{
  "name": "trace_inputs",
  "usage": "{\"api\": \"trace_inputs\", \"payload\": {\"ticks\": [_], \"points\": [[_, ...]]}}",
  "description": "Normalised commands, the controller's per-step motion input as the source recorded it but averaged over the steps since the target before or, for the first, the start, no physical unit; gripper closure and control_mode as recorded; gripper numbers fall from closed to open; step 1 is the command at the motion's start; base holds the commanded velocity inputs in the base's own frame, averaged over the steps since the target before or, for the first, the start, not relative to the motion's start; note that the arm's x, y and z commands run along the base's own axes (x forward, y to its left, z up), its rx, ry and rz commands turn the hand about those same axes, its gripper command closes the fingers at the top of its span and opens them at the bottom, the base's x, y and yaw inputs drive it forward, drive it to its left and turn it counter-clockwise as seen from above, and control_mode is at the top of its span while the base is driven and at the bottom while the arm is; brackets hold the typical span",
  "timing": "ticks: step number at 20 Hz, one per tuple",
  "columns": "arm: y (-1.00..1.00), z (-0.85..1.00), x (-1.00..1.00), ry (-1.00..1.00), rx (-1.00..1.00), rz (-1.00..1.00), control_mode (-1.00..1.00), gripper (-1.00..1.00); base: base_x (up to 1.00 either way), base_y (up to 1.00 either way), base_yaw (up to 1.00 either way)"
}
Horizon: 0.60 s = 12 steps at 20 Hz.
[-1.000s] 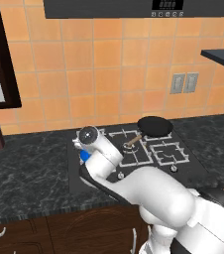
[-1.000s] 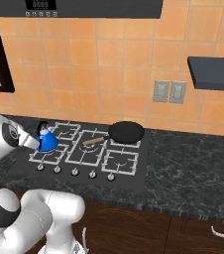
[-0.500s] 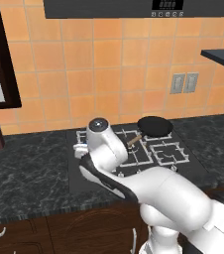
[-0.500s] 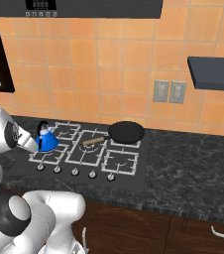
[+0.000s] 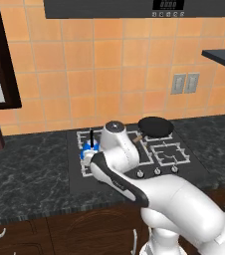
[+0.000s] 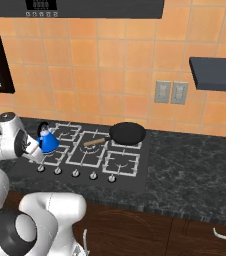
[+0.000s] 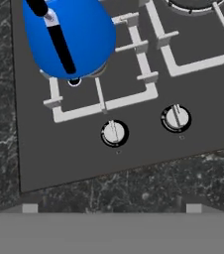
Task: Pick the kettle from the counter and place it on a stove burner. Then turn the burner on.
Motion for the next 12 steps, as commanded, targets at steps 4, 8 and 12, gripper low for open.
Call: {"api": "trace_inputs", "payload": {"ticks": [4,8,12], "points": [[-0.07,-0.32,0.02,0.13,0.03,0.00,-1.00,-1.00,0.00,0.00,0.00],[-0.01,-0.35,0.20,0.17,0.00,0.00,-1.00,-1.00,0.00,0.00,0.00],[0.00,-0.11,0.38,0.13,0.00,0.00,-1.00,-1.00,0.00,0.00,0.00]]}}
